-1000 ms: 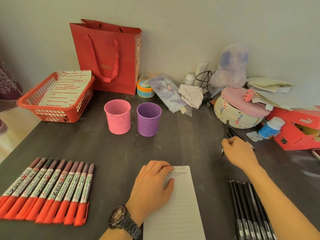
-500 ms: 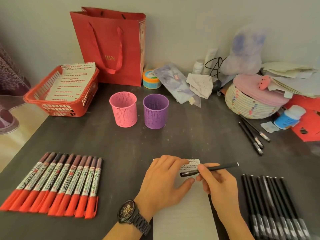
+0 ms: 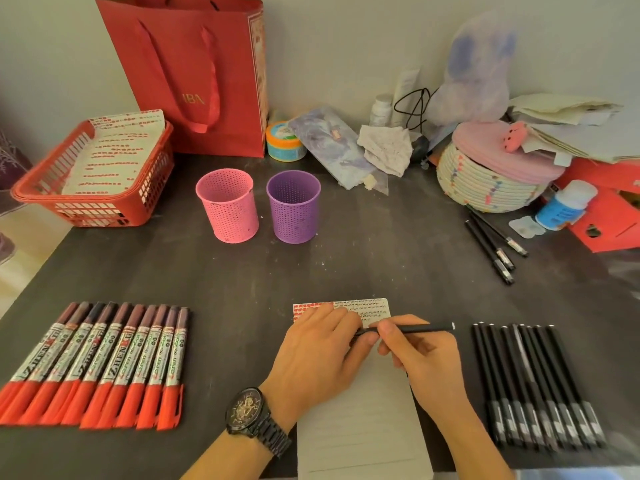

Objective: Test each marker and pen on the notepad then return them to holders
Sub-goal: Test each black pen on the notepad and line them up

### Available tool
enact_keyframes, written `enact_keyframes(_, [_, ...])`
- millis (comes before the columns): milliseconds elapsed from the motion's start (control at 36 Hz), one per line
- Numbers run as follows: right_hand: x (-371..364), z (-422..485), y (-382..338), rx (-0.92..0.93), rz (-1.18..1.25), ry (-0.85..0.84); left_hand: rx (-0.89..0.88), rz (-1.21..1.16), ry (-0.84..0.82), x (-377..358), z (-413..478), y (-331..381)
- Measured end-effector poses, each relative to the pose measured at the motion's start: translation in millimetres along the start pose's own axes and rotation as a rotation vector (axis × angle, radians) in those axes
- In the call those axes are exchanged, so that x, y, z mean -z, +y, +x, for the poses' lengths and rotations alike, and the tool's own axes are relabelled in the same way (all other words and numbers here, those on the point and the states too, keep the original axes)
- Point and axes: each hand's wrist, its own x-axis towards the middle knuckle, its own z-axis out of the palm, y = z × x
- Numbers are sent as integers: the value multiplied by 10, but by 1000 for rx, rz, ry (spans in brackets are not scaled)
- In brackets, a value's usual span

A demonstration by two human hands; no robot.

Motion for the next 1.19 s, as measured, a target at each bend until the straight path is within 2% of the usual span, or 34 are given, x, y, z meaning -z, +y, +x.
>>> enact_keyframes(194, [-4, 19, -8, -4, 43, -27, -25, -23, 94, 32, 13, 11])
enact_keyframes(361, [31, 14, -5, -34, 193, 35, -24, 0, 139, 27, 50, -15])
enact_keyframes(417, [64, 25, 11, -82, 320, 136, -11, 8, 105, -6, 43, -22])
enact_keyframes(500, [114, 83, 6, -174, 483, 272, 98, 12, 14, -24, 33, -46])
enact_keyframes(583, [123, 145, -6, -212, 515, 255, 177, -34, -86, -22, 19, -68])
enact_keyframes(750, [110, 314, -45, -189, 259, 197, 251, -113, -203, -15, 50, -106])
enact_keyframes(1028, [30, 407, 101, -90, -90, 205, 279, -95, -205, -56, 42, -130])
enact_keyframes(1194, [10, 400, 143, -63, -188, 228, 276, -107, -200, -43, 40, -122])
